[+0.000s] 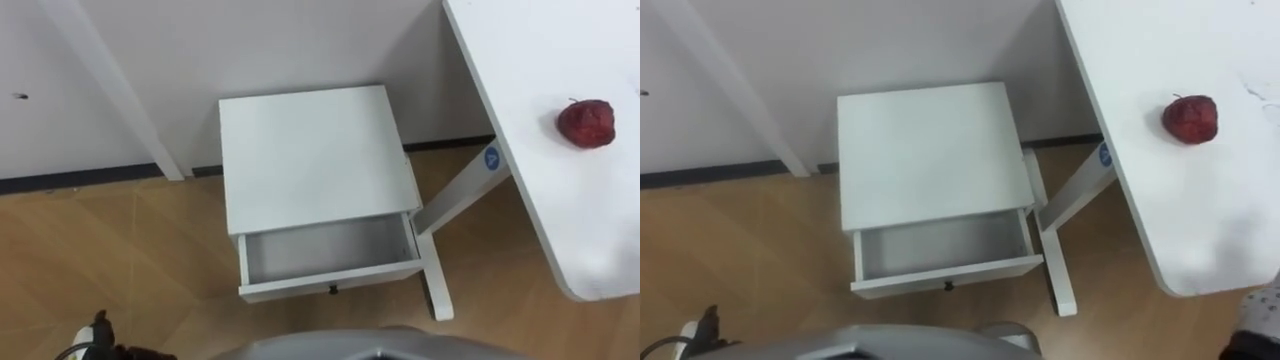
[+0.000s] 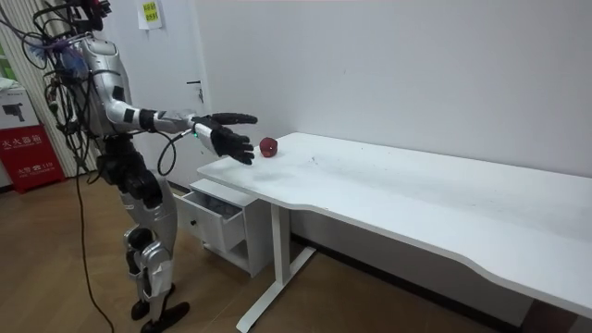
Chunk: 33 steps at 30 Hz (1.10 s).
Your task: Put apple and close drawer
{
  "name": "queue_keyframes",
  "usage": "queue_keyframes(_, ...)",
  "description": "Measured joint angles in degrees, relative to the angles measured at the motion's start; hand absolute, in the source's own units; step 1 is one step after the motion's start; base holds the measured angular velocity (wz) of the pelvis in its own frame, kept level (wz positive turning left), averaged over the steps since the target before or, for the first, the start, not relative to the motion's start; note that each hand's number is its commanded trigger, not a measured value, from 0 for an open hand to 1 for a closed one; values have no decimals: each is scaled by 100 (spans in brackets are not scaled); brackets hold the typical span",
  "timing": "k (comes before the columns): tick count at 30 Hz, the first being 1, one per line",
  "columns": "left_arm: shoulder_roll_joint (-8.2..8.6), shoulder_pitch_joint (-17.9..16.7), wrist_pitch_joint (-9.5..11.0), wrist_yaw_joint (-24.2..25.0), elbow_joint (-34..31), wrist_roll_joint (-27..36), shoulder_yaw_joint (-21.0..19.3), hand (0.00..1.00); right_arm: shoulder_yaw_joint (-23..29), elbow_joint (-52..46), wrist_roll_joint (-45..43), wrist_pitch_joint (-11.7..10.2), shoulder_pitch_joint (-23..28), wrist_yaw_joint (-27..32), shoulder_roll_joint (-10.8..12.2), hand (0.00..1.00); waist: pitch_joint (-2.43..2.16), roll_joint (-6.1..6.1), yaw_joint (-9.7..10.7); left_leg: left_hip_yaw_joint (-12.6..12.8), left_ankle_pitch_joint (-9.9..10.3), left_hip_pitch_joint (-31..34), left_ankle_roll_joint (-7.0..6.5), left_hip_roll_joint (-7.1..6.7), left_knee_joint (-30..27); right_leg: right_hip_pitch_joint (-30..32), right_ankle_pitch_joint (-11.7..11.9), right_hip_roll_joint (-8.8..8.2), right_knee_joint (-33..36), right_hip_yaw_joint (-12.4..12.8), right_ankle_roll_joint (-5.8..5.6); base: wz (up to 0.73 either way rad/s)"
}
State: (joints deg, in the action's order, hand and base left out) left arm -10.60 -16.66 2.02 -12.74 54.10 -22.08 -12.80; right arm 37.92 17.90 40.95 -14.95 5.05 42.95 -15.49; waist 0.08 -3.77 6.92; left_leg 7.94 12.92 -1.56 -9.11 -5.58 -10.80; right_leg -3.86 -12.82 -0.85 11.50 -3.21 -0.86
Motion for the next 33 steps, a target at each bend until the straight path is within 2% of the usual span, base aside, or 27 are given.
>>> queue_keyframes(4, 12, 70, 1, 38, -1, 2, 103, 0, -265, -19, -787, 11, 2, -200, -28, 0, -6, -14, -113, -3, 0, -3, 0, 1, -6, -7, 0, -29, -8, -18, 0, 0)
queue_keyframes(9, -31, 71, -5, 113, -23, 3, 284, 0, -944, 224, -1379, 164, 2, -944, -284, 0, 3, -23, -208, 30, -4, -16, 5, 4, -31, -48, 5, -48, -97, -25, -9, -3)
queue_keyframes(14, -60, 87, 0, 121, -23, 1, 442, 0, -1484, 452, -1665, 444, 4, -1693, -357, 0, 43, -87, -245, 39, -6, -51, 10, 14, -47, -100, 8, -40, -89, -26, -4, 0)
queue_keyframes(18, -98, 82, 16, 127, -25, -7, 441, 0, -1748, 454, -1704, 473, 2, -2124, -429, 0, 36, -83, -287, 28, -5, -60, 10, 20, -7, -66, 37, -27, -91, -24, 1, 0)
queue_keyframes(25, -180, 72, 87, 115, -26, -16, 439, 0, -1856, 498, -2379, 472, 2, -2686, -468, 0, 35, -78, -295, -23, -5, -50, 10, 21, -41, -83, 50, -19, -98, -26, 8, 4)
queue_keyframes(30, -181, 60, 92, 115, -25, -8, 442, 0, -1862, 789, -2591, 457, 1, -3045, -481, 0, -8, 3, -365, -27, -7, -55, 12, 20, -54, -121, 50, -23, -110, -30, 8, 0)
queue_keyframes(33, -182, 17, 92, 115, -19, -14, 441, 0, -1862, 1046, -2595, 459, -3, -3267, -515, 0, -7, 6, -403, -18, -8, -76, 14, 15, -54, -178, 50, -27, -196, -24, 8, 0)
